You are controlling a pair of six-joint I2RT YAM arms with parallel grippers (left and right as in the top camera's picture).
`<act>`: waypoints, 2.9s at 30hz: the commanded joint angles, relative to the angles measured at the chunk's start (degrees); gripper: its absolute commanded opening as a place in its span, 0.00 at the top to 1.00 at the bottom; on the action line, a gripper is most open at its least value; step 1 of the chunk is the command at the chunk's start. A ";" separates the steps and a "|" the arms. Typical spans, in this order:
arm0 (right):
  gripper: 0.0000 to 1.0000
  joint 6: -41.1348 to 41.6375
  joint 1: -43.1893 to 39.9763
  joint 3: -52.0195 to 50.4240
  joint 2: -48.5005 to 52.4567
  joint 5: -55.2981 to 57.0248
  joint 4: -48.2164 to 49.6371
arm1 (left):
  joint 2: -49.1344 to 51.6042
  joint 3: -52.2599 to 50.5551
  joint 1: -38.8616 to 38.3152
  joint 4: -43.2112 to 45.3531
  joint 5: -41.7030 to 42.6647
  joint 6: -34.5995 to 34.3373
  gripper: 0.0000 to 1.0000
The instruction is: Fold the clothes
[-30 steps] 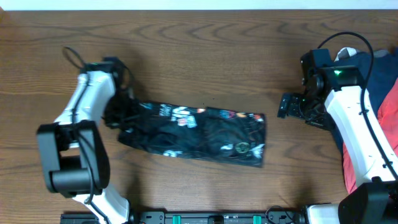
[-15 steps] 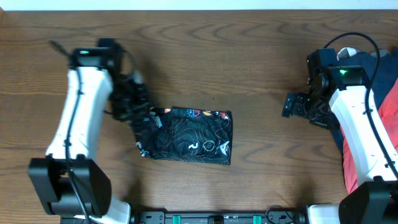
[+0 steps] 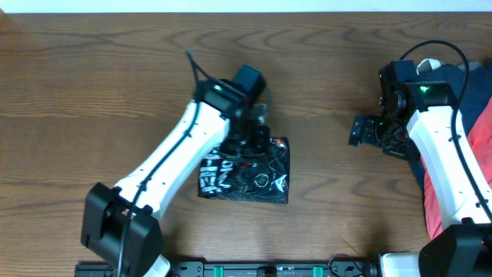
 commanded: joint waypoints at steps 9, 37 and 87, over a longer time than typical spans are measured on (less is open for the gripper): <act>0.01 -1.40 -0.48 0.79 -1.11 0.50 -0.28 | 1.66 0.00 -4.50 5.88 -1.33 -3.69 0.56; 0.33 -8.44 29.20 -12.04 0.48 -11.65 27.39 | 6.16 1.01 17.68 7.82 -9.60 6.23 0.47; 0.62 -1.51 32.98 -15.91 3.37 -21.59 24.24 | 21.64 0.59 17.66 9.57 -9.57 15.02 0.33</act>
